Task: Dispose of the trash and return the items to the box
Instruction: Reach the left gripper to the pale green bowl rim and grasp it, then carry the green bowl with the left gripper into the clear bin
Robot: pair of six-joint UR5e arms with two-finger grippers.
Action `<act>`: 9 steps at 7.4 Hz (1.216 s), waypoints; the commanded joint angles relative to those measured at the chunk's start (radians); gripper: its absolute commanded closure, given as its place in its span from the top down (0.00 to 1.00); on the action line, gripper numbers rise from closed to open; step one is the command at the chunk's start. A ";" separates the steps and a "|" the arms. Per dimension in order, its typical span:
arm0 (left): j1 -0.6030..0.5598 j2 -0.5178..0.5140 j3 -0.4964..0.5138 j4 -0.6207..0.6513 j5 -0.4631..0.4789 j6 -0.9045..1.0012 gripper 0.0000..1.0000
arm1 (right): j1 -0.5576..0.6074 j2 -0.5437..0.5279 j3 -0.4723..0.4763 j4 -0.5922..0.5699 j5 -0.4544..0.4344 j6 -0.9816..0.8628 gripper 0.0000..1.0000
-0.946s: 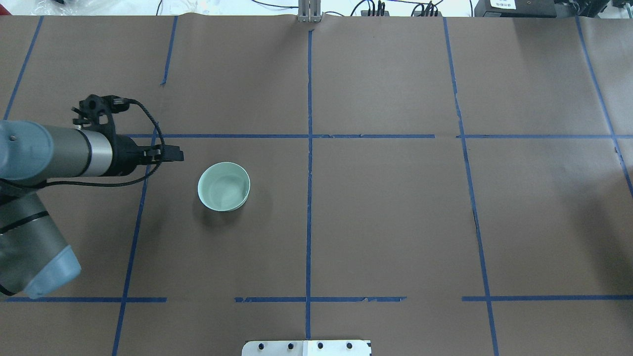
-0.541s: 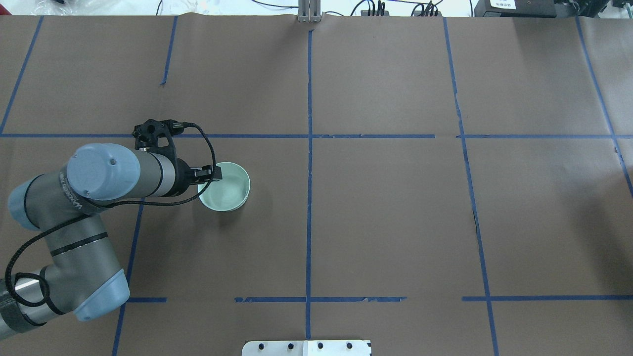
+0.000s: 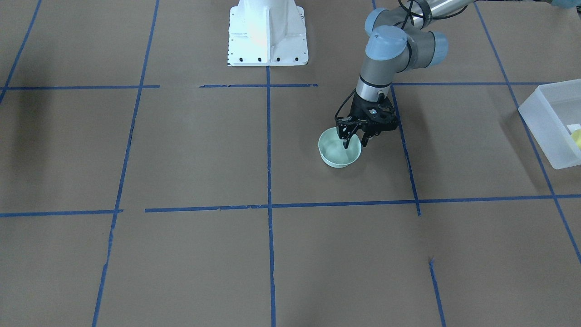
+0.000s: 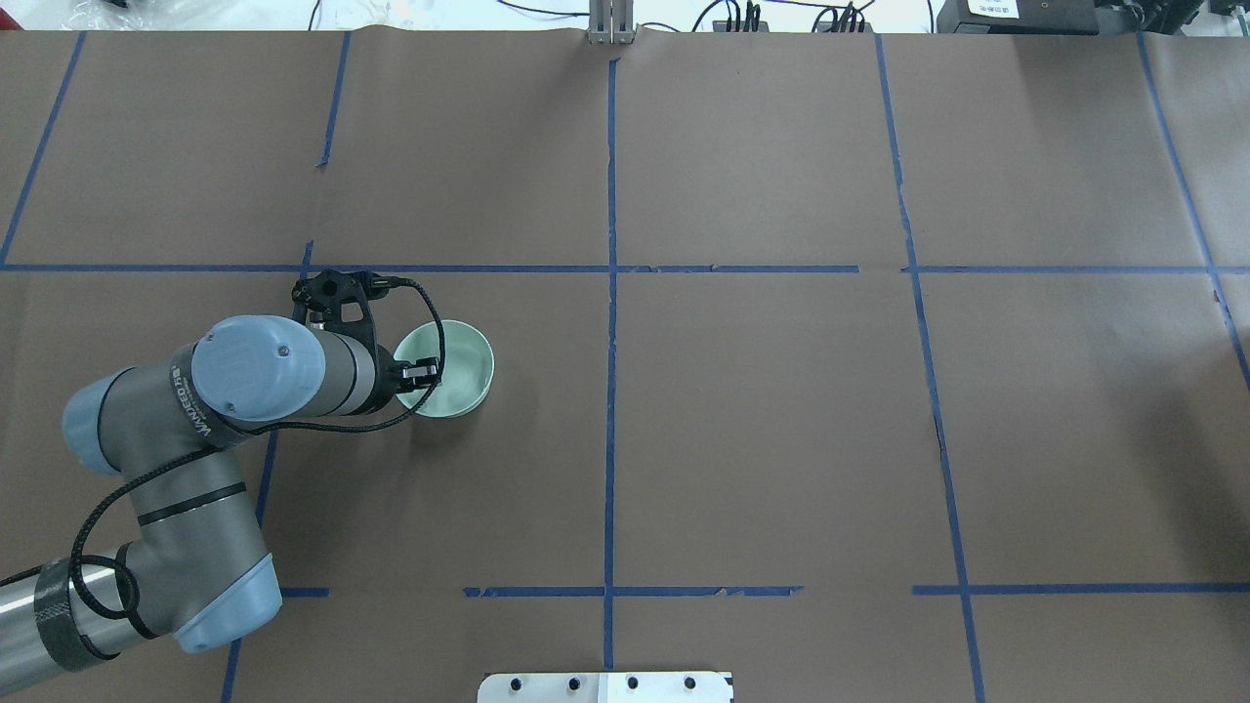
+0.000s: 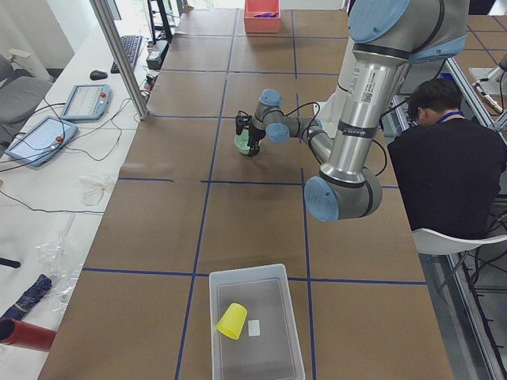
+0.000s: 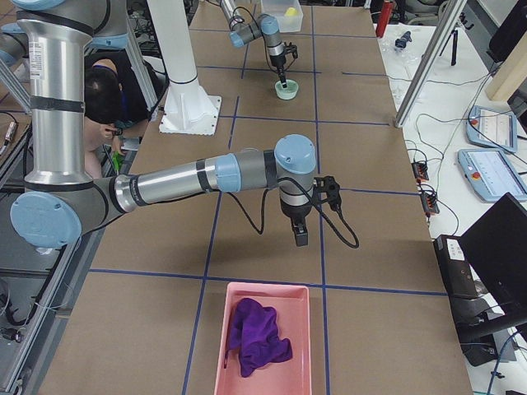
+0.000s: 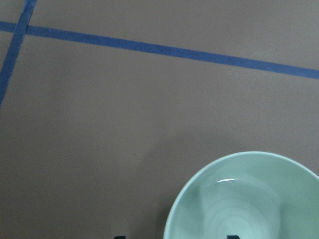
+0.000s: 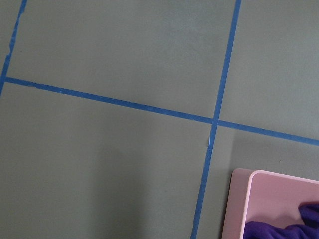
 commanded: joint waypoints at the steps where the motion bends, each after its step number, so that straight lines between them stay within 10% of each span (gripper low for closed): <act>1: -0.013 0.007 -0.058 0.017 -0.006 0.080 0.00 | 0.000 0.000 0.000 -0.002 0.000 -0.001 1.00; 4: -0.200 0.019 -0.221 0.190 -0.129 0.395 0.00 | 0.000 -0.005 -0.001 0.000 0.000 -0.003 1.00; 9: -0.848 0.324 -0.171 0.172 -0.412 1.439 0.00 | 0.000 -0.005 0.000 0.000 0.002 -0.003 1.00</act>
